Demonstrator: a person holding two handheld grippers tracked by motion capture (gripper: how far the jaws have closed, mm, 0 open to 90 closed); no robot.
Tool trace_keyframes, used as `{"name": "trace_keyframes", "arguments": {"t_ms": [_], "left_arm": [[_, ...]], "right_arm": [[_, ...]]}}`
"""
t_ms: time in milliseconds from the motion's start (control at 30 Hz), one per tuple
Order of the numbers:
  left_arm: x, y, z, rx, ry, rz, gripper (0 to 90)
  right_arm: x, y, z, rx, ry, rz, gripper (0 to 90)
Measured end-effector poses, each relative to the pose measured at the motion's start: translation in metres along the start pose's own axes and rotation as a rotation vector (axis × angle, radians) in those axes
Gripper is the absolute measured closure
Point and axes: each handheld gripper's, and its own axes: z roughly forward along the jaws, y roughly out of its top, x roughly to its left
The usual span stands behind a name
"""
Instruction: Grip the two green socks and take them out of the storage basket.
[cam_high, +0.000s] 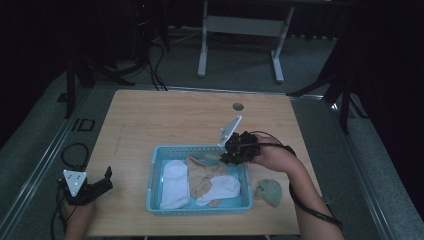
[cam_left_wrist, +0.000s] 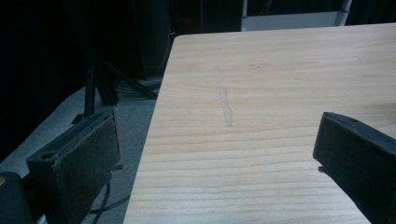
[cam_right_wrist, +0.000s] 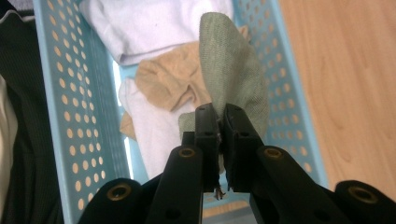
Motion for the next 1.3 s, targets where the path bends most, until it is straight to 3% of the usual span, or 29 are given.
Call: {"name": "trace_keyframes", "arguments": {"t_ms": [333, 767, 1000, 1300], "left_arm": [[0.000, 0.000, 0.000, 0.002, 0.001, 0.002, 0.3], [0.000, 0.000, 0.000, 0.002, 0.002, 0.003, 0.3], [0.000, 0.000, 0.000, 0.003, 0.003, 0.004, 0.4], [-0.001, 0.000, 0.000, 0.002, 0.003, 0.004, 0.3]], "right_arm": [[-0.007, -0.010, -0.036, -0.068, -0.040, 0.017, 85.0], [-0.021, -0.050, -0.069, -0.078, -0.120, 0.113, 85.0], [-0.029, -0.079, -0.075, -0.067, -0.153, 0.183, 85.0], [-0.041, -0.111, -0.065, -0.076, -0.164, 0.270, 85.0]]}}
